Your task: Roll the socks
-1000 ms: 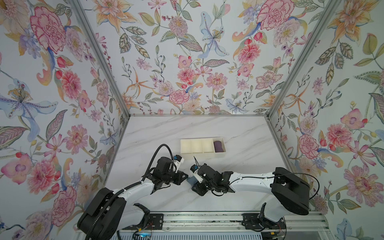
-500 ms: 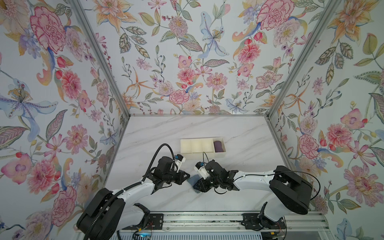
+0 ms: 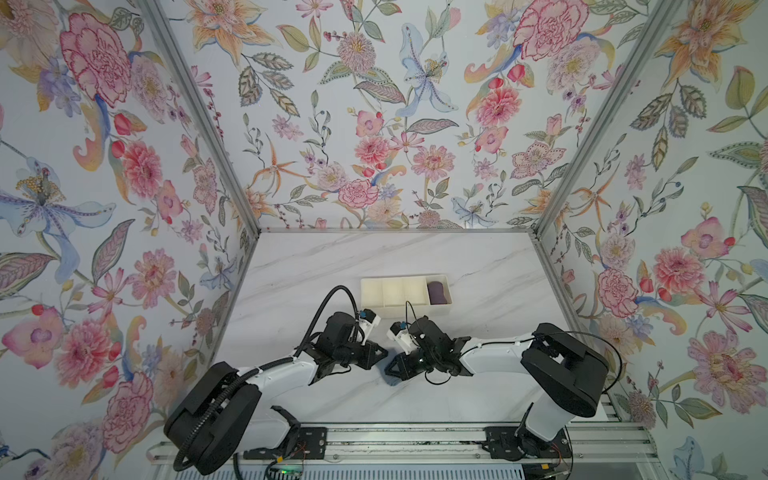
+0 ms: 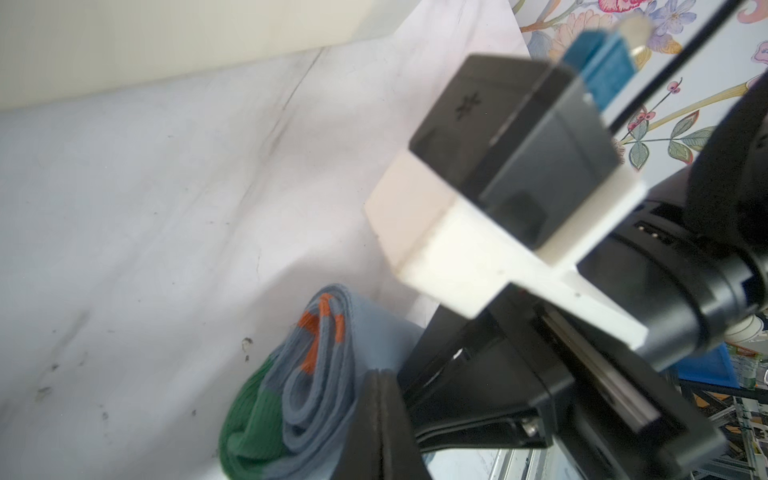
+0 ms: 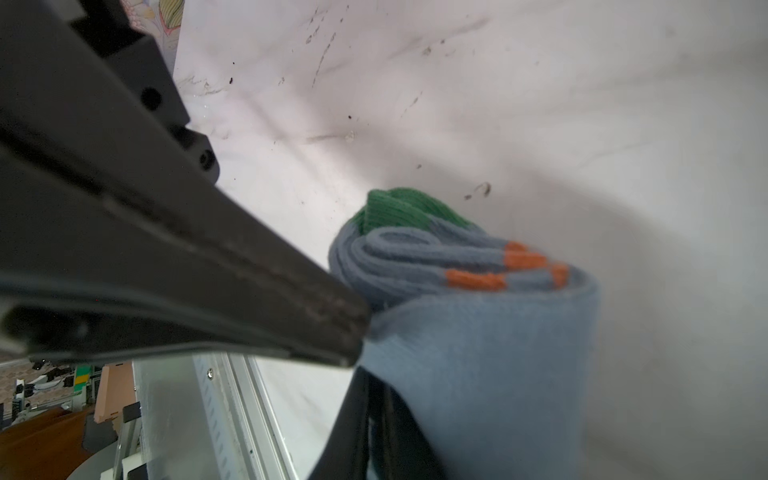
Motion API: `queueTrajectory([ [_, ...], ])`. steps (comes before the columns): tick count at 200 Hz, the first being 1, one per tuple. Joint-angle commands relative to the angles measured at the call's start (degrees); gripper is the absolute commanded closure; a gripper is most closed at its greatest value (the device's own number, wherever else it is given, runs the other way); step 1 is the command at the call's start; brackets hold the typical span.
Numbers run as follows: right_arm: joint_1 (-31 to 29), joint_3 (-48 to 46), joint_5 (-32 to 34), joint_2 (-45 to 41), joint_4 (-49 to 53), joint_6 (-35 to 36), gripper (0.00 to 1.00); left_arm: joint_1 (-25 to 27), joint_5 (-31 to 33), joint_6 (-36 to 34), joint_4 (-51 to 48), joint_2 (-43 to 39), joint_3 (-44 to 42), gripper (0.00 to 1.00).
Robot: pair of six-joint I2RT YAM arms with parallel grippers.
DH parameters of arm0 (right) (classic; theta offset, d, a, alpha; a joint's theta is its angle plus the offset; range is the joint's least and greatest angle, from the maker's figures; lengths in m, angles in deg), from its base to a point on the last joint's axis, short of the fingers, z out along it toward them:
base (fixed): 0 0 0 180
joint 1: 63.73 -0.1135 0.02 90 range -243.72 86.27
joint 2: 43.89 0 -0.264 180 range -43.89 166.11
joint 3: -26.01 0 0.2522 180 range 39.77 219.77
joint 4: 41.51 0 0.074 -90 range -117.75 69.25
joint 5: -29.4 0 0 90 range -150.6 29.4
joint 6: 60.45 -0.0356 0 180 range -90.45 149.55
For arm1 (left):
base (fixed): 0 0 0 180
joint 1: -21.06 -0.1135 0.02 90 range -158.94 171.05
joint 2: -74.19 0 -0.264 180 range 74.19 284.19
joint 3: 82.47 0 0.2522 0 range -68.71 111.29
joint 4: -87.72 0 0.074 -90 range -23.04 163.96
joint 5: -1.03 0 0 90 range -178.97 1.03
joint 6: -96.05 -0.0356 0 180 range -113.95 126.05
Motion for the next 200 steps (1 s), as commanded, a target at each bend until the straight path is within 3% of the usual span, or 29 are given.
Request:
queueTrajectory([
  [1,0.92,-1.65,6.67,5.37,9.37,-1.73,0.88,0.45,-0.16,-0.06,0.66,0.97,1.77,1.0],
  [74,3.43,-2.84,7.74,5.73,7.69,-4.6,0.88,0.46,-0.74,-1.29,0.49,4.65,2.87,1.0],
  [200,2.78,-5.37,5.84,-0.27,1.78,-2.15,0.82,0.64,1.14,-5.31,-2.08,12.51,1.95,1.0],
])
